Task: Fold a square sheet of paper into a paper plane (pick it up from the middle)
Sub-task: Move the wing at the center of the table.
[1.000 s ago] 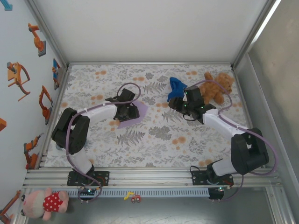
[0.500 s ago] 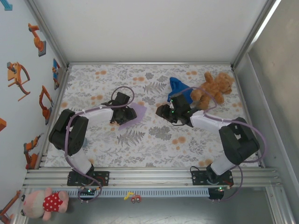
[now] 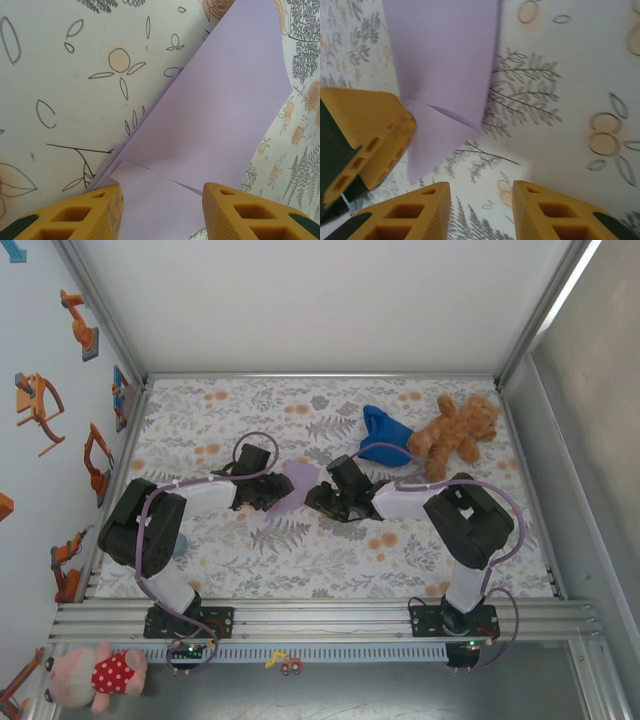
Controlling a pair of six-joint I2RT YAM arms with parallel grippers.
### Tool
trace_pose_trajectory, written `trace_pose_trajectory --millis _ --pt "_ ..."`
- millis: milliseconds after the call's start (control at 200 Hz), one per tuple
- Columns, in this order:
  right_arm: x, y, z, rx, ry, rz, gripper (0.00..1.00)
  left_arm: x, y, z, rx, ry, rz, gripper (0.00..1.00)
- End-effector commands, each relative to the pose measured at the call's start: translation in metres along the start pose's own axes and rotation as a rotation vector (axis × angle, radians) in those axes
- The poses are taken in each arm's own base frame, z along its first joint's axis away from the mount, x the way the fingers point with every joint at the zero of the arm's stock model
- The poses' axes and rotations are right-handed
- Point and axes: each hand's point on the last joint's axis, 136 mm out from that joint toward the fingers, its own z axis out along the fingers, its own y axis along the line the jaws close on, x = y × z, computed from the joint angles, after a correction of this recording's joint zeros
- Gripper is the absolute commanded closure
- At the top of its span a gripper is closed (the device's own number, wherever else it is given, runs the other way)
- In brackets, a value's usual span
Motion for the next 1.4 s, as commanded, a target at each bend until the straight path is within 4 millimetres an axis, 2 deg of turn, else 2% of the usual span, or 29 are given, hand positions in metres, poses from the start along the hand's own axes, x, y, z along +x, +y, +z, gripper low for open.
trace_pose_trajectory --millis 0,366,656,896,1107,1282,1392 --pt "-0.01 0.015 0.005 -0.038 -0.029 0.032 0.65 0.025 0.028 0.005 -0.079 0.091 -0.055 0.54" --pt "-0.015 0.006 0.022 -0.019 -0.032 0.084 0.7 0.023 0.031 0.003 -0.099 0.083 -0.046 0.6" --pt "-0.031 0.021 0.029 -0.117 -0.067 0.101 0.77 0.02 0.029 0.0 -0.095 0.077 -0.036 0.63" --pt "-0.037 0.027 0.025 -0.14 -0.087 0.096 0.83 0.015 0.019 -0.009 -0.075 0.063 -0.007 0.63" --pt "-0.042 0.031 0.014 -0.158 -0.123 0.093 0.98 0.01 0.008 -0.024 -0.041 0.02 0.053 0.6" --pt "-0.04 0.032 0.0 -0.164 -0.142 0.085 1.0 0.012 -0.006 -0.042 0.007 -0.062 0.191 0.54" --pt "-0.037 0.027 -0.012 -0.15 -0.152 0.089 1.0 0.02 -0.018 -0.053 0.001 -0.127 0.334 0.51"
